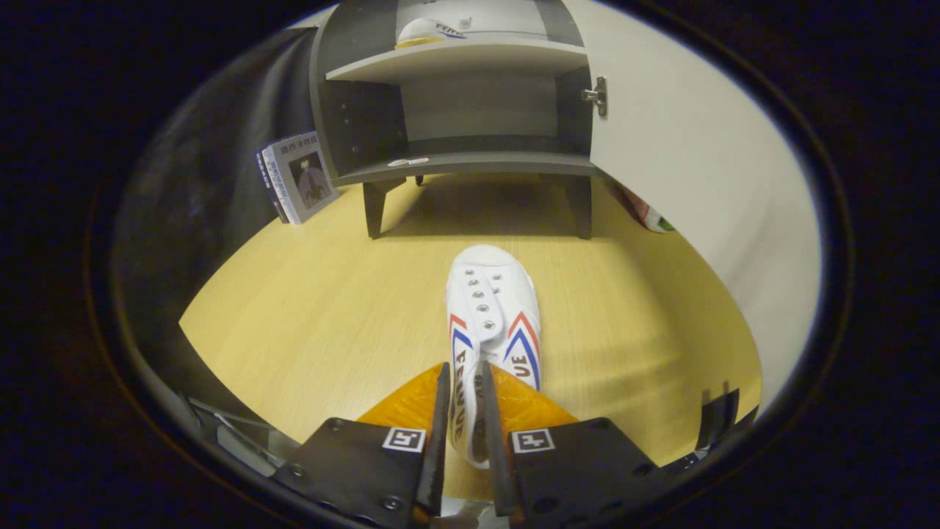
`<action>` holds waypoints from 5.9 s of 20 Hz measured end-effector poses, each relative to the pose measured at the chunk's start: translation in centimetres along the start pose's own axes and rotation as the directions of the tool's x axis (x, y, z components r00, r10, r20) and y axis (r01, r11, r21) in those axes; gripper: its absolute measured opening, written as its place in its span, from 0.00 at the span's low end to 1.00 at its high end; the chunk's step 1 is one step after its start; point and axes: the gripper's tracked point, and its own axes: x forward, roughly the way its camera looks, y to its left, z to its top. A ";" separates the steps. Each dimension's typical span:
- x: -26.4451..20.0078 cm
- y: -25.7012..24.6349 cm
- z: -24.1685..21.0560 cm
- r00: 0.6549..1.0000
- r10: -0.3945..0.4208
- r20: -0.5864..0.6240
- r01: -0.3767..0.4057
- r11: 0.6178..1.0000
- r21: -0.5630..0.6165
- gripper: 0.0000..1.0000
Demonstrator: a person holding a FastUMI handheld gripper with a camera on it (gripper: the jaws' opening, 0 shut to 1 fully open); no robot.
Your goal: Open the shoe cabinet door, grab the shoes and put them into the shoe cabinet, then close the shoe cabinet door.
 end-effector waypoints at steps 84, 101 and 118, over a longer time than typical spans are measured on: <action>-0.5 -6.5 50.0 0.802 -0.266 0.534 0.198 0.963 0.181 0.02; 4.1 -6.6 49.2 0.859 -0.223 0.461 0.170 0.973 0.155 0.03; -4.4 -1.1 45.4 0.831 -0.154 0.534 0.153 0.987 0.047 0.91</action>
